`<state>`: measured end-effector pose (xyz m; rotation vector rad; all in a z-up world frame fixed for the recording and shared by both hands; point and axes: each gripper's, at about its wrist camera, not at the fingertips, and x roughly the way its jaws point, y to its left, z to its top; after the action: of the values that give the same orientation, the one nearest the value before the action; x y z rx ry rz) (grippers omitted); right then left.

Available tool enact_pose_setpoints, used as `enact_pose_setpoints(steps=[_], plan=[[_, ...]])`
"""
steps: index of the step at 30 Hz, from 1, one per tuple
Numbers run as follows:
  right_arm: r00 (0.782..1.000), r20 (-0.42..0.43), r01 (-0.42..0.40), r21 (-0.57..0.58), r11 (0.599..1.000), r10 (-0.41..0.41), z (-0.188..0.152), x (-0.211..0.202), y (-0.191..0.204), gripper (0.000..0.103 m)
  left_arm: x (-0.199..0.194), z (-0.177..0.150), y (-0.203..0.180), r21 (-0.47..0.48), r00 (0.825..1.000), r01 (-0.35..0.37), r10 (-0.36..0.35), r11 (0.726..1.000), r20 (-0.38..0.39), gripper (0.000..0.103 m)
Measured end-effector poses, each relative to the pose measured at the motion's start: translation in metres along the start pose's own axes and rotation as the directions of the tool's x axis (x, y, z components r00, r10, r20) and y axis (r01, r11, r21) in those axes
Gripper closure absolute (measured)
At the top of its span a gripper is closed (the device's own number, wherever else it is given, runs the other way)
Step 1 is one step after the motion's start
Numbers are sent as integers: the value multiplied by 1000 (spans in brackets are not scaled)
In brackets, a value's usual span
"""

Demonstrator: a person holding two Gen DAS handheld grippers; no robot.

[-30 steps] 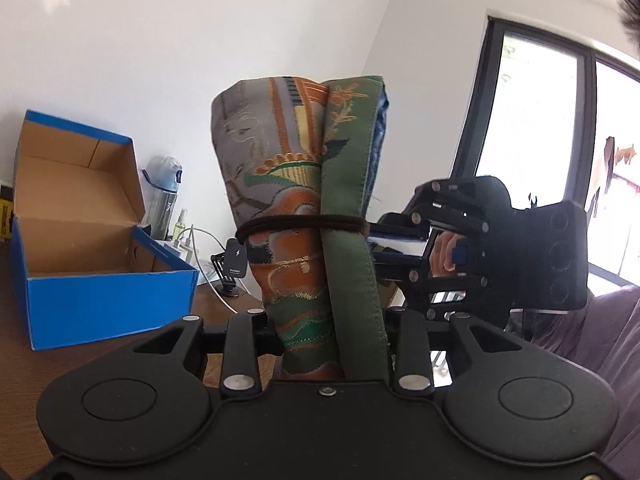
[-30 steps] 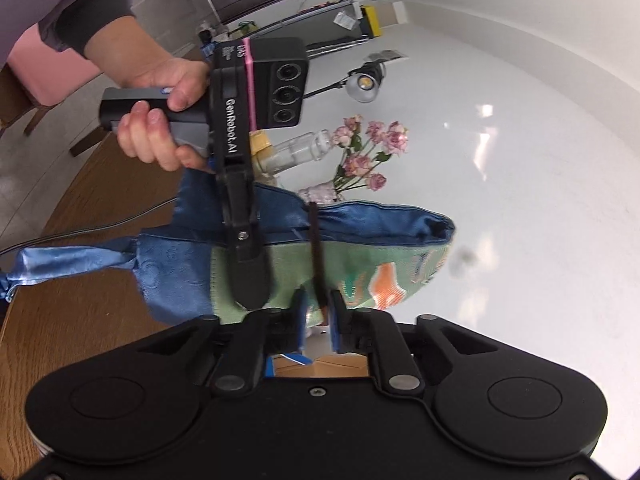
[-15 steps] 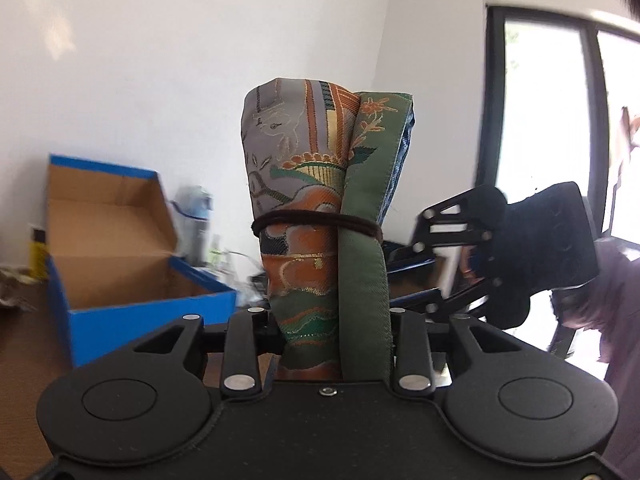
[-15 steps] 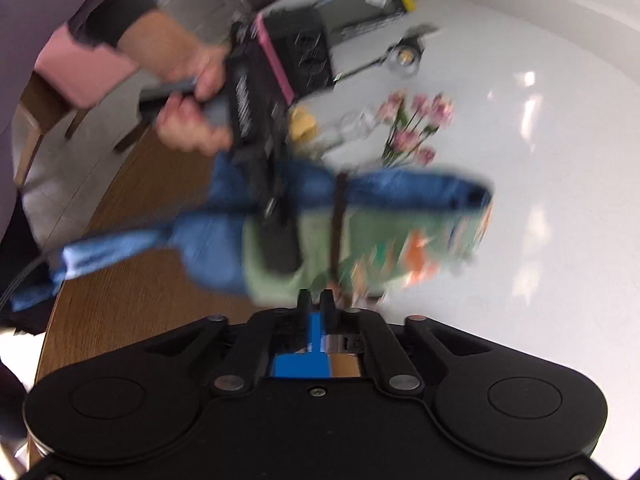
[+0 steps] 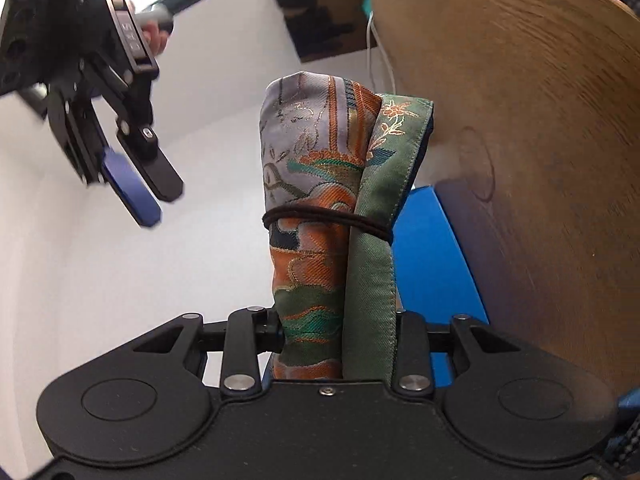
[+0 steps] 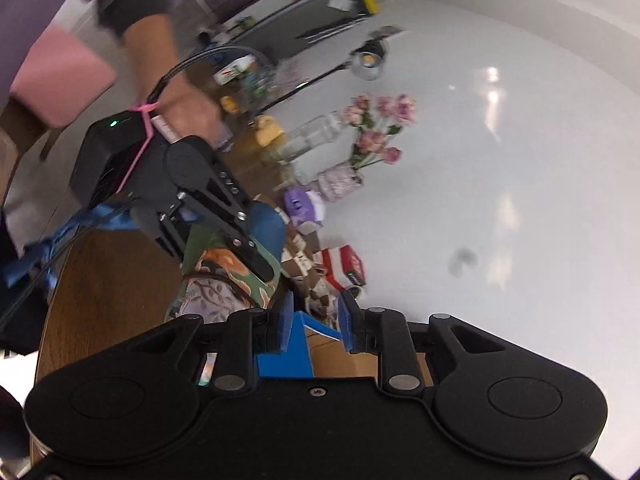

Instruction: Fold shopping bag

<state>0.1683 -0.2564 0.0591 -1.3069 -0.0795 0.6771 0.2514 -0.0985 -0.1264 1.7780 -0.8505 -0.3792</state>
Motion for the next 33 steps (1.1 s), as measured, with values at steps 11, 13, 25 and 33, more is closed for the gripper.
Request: enact_pose_setpoints(steps=[11,13,25,33], plan=[[960,-81,-279,-168,945,269,10,35,39,85,1,-15,-9,53,991,11,-18,999,134,70],[946,-96,-322,-148,935,310,10,38,36,101,1,-15,-10,34,991,22,-26,999,128,71],[994,-50,-97,-15,995,96,-3,27,19,77,23,-39,14,-412,972,166,-220,896,-85,70],[969,-21,205,619,758,-245,-53,-7,-32,18,48,-119,88,-992,947,1,-319,-123,40,70]])
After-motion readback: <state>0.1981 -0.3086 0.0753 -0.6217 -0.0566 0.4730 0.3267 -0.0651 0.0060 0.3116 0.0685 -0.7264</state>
